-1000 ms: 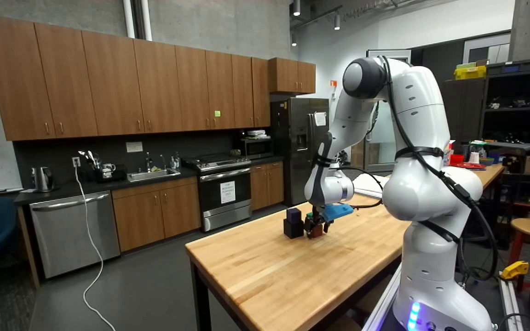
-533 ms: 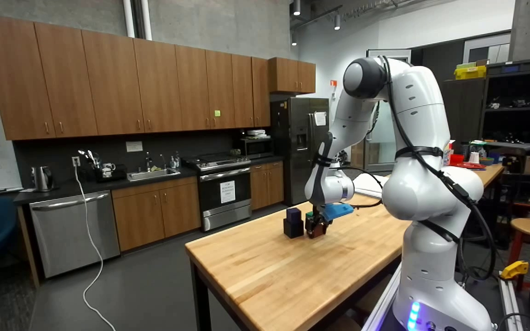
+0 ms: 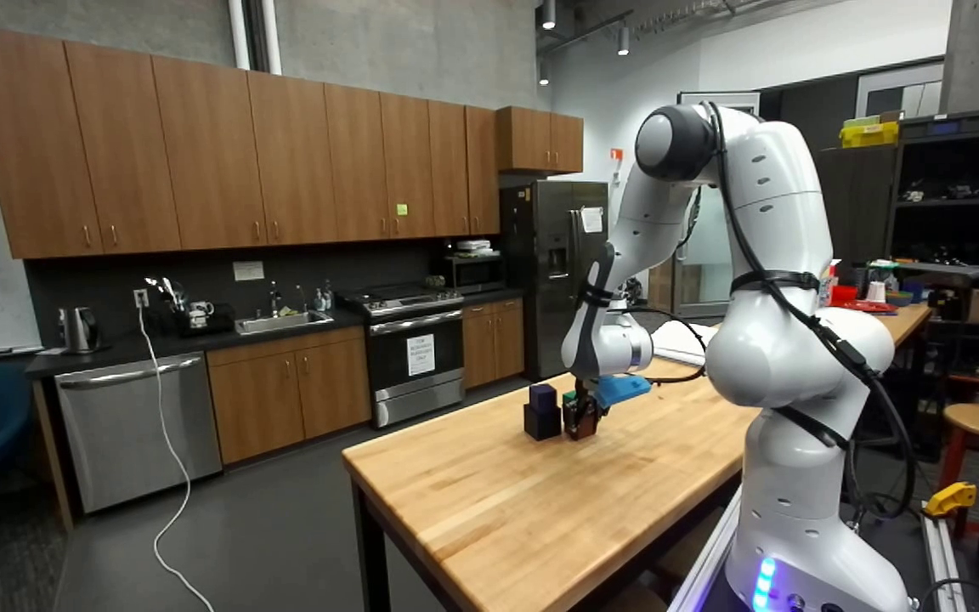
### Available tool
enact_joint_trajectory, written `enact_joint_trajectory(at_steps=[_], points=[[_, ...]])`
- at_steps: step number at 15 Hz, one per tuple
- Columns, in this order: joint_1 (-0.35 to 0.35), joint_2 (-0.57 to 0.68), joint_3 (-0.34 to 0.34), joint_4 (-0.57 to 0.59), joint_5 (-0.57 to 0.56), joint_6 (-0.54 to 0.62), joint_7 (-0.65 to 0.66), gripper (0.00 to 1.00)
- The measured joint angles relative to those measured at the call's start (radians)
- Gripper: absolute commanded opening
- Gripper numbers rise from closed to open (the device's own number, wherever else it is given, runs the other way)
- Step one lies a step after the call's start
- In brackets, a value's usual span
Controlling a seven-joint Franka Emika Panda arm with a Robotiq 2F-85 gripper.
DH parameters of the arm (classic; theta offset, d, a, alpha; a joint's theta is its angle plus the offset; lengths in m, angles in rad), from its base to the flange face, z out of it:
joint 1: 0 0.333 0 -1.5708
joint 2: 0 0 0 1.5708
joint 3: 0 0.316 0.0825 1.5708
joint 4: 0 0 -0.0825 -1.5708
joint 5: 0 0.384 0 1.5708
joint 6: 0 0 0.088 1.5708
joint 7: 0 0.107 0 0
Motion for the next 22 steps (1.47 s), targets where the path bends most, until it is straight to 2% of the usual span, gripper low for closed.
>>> enact_joint_trajectory(at_steps=[8, 12, 18, 22], points=[[-0.001, 0.0, 0.001, 0.001, 0.0, -0.002, 0.0, 0.31], [0.017, -0.006, -0.016, 0.018, 0.0, -0.05, 0.014, 0.31], [0.145, -0.022, -0.112, 0.074, 0.0, -0.213, 0.084, 0.31], [0.213, -0.022, -0.165, 0.088, -0.006, -0.222, 0.121, 0.31]])
